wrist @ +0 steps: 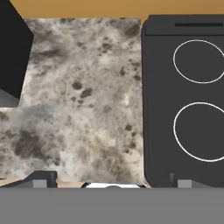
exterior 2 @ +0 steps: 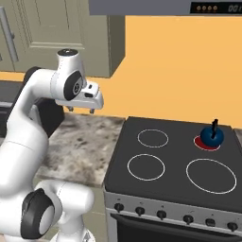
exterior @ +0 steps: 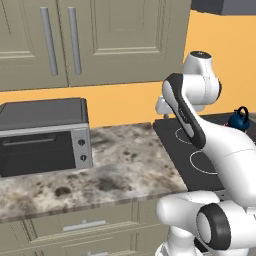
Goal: Lower the heat of the kettle.
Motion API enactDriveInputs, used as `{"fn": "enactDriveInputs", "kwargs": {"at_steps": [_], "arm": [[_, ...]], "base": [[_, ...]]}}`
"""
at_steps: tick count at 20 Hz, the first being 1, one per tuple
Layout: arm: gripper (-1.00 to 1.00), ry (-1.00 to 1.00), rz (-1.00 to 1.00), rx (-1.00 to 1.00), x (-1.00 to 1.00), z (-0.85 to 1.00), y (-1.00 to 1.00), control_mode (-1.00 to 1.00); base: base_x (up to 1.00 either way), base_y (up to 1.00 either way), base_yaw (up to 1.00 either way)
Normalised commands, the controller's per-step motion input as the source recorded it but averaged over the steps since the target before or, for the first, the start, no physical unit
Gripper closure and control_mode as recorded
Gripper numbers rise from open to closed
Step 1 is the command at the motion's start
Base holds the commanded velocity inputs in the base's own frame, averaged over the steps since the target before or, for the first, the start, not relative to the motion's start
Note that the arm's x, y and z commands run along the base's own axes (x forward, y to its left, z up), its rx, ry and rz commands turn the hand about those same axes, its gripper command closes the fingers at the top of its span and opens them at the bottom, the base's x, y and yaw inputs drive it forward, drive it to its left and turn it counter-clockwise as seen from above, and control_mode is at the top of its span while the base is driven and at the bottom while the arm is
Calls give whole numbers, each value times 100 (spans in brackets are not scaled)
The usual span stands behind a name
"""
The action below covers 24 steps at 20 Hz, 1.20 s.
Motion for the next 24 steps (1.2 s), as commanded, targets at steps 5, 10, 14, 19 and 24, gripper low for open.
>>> {"fn": "enactDriveInputs", "kwargs": {"at_steps": [5,10,14,19,24], "arm": [[-100,0,0,0,0,0,0,100],[-100,0,0,0,0,0,0,100],[-100,-10,0,1,-17,-8,-12,-100],[-100,-18,-5,12,-67,-28,-73,-100],[-100,-8,-9,17,-60,-33,-90,-100]], "base": [[44,12,0],[13,1,0],[0,0,0],[0,0,0],[0,0,0]]}}
